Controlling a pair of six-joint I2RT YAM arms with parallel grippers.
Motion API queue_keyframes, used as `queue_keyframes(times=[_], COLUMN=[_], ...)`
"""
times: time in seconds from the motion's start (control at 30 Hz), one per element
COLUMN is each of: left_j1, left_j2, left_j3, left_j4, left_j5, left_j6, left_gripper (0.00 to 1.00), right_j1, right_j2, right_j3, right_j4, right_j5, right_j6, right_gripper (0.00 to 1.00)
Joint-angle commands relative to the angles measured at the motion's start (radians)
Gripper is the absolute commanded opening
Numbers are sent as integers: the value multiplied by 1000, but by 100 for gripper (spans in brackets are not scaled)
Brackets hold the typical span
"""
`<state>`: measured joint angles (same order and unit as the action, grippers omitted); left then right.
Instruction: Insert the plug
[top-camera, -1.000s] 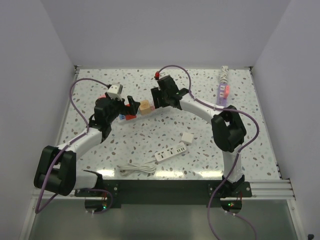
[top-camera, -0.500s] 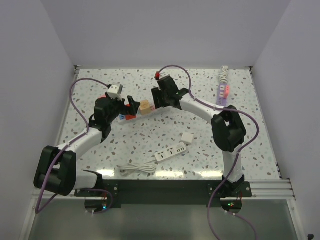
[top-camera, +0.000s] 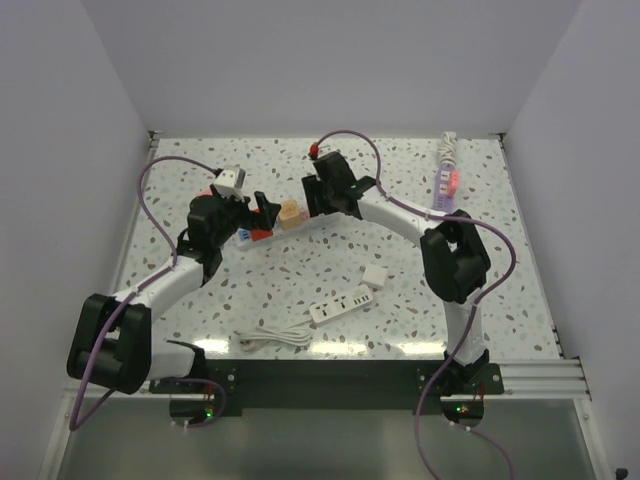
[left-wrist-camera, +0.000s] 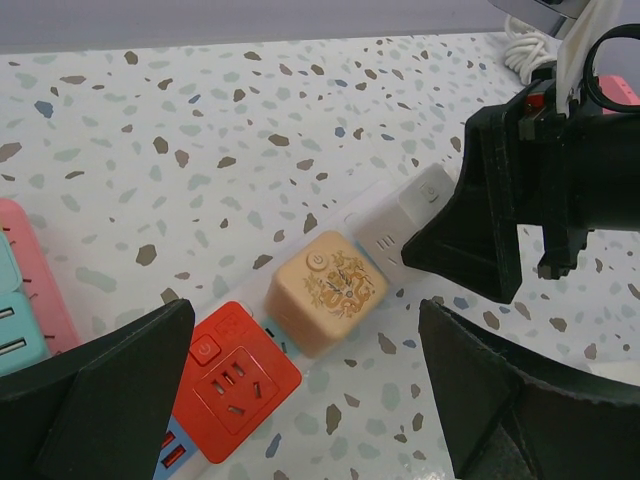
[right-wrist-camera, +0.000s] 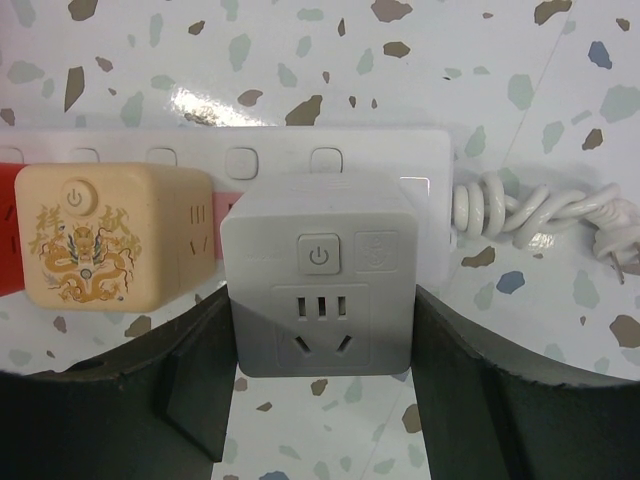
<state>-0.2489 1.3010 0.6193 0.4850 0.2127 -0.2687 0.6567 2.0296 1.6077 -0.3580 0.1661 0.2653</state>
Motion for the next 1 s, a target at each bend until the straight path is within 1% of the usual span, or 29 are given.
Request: queue_keyframes(times=[0.0,0.33,0.53,0.67,0.97], left_j1=[3,3,5,5,5], left_j2=[-26,-26,-25,-29,-35], left_j3=[2,-1,-1,-1,-3], left_j4=[30,33,33,29,29], left_j5=[11,13,17,20,30], left_j6=[16,16,17,20,20], left_gripper=[100,100,100,100,100], right_j1=[4,9,8,-5,-40], right_j2=[47,119,159,219,285], right_j3=[55,110,207,325,382], right_j4=[-16,-39,-96,-176,-196], right_j5=[33,92,72,44,6], right_j6=[-6,-29,-83,-115,-130], right_gripper=[0,0,0,0,0])
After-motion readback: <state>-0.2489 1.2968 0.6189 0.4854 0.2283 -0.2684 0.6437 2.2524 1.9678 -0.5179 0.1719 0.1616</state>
